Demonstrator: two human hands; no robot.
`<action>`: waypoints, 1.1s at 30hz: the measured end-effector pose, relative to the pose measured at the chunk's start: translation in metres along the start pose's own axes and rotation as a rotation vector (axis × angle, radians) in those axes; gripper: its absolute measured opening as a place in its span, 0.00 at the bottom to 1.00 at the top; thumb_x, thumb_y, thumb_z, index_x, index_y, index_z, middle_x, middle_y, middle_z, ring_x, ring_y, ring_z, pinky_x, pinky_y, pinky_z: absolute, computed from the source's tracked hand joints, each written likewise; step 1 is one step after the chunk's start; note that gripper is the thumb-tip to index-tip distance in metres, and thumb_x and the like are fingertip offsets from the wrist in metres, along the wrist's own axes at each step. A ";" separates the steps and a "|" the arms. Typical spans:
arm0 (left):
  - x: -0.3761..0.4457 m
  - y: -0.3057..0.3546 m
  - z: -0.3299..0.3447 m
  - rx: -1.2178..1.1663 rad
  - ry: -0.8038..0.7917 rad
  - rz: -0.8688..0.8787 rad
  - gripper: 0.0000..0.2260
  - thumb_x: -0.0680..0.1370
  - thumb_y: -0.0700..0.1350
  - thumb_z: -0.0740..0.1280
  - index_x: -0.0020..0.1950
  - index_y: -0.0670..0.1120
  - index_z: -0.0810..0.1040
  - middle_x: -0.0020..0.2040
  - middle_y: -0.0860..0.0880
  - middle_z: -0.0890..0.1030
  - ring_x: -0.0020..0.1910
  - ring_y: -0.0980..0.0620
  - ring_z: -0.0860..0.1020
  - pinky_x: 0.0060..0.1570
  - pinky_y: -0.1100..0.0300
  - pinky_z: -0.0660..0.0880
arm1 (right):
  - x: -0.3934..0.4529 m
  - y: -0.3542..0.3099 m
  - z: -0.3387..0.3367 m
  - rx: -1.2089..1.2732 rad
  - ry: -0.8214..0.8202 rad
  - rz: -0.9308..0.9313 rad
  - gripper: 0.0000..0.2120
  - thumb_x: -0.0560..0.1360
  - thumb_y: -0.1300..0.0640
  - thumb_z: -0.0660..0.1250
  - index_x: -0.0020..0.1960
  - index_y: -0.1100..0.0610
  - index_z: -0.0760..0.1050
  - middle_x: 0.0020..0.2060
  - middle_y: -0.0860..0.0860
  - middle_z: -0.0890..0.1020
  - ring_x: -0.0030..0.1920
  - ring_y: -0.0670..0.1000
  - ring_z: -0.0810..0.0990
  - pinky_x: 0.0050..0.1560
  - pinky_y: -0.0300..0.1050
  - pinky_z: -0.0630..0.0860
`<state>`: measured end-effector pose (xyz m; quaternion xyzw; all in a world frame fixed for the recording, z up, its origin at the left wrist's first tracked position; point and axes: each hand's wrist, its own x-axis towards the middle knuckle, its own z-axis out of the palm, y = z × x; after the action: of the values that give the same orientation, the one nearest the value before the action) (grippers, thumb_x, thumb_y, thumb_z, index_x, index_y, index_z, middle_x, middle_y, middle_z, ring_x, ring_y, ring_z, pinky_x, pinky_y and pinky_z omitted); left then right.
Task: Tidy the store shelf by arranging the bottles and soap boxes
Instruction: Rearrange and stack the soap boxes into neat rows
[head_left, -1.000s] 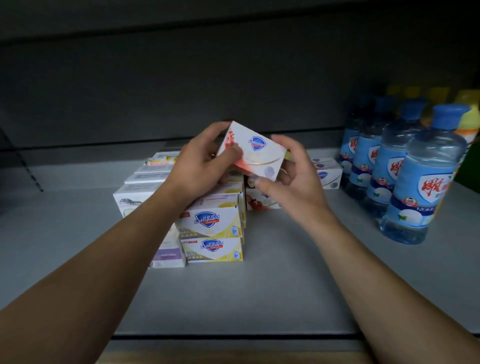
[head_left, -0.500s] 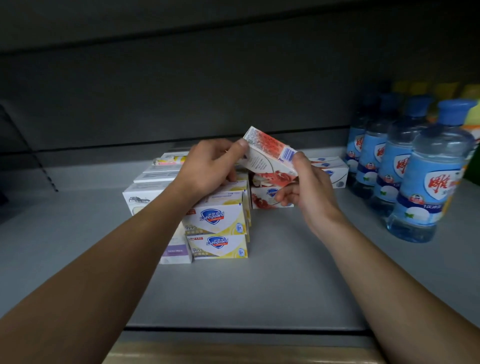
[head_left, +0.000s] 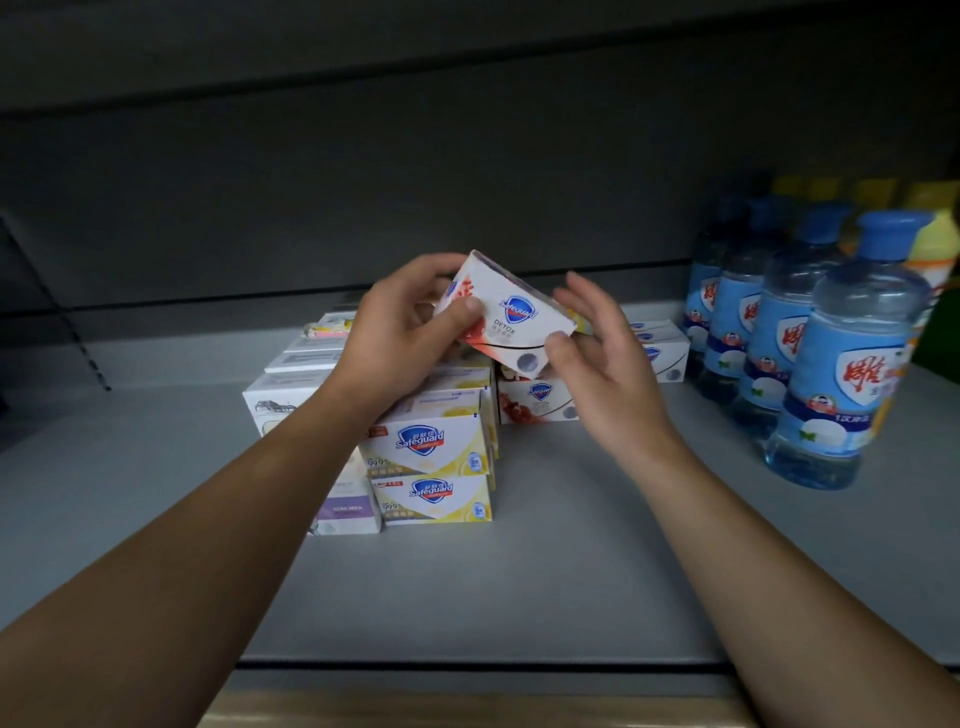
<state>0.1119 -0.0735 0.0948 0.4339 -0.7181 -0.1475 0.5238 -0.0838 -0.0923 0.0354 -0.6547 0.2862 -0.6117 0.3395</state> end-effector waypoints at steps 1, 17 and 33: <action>0.000 0.000 0.000 -0.019 0.002 0.024 0.14 0.78 0.46 0.69 0.63 0.51 0.76 0.53 0.54 0.82 0.51 0.56 0.82 0.42 0.57 0.82 | 0.001 0.002 0.000 -0.018 -0.004 0.048 0.21 0.78 0.48 0.63 0.70 0.39 0.67 0.63 0.39 0.76 0.60 0.39 0.78 0.60 0.39 0.76; -0.003 0.000 0.005 0.133 -0.036 0.192 0.20 0.71 0.40 0.76 0.63 0.48 0.80 0.66 0.53 0.78 0.62 0.57 0.77 0.59 0.53 0.78 | 0.003 0.012 -0.002 0.194 0.193 0.074 0.18 0.75 0.61 0.67 0.60 0.42 0.77 0.54 0.47 0.84 0.57 0.47 0.83 0.50 0.44 0.81; 0.025 0.038 0.016 0.515 -0.220 0.191 0.27 0.71 0.53 0.74 0.69 0.54 0.73 0.55 0.54 0.80 0.51 0.58 0.79 0.51 0.56 0.79 | 0.009 -0.004 -0.025 -0.138 0.222 -0.019 0.18 0.76 0.57 0.69 0.65 0.49 0.75 0.56 0.54 0.81 0.47 0.59 0.83 0.48 0.59 0.80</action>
<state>0.0780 -0.0746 0.1289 0.4643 -0.8218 0.0434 0.3273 -0.1081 -0.0992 0.0439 -0.6073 0.3574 -0.6625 0.2542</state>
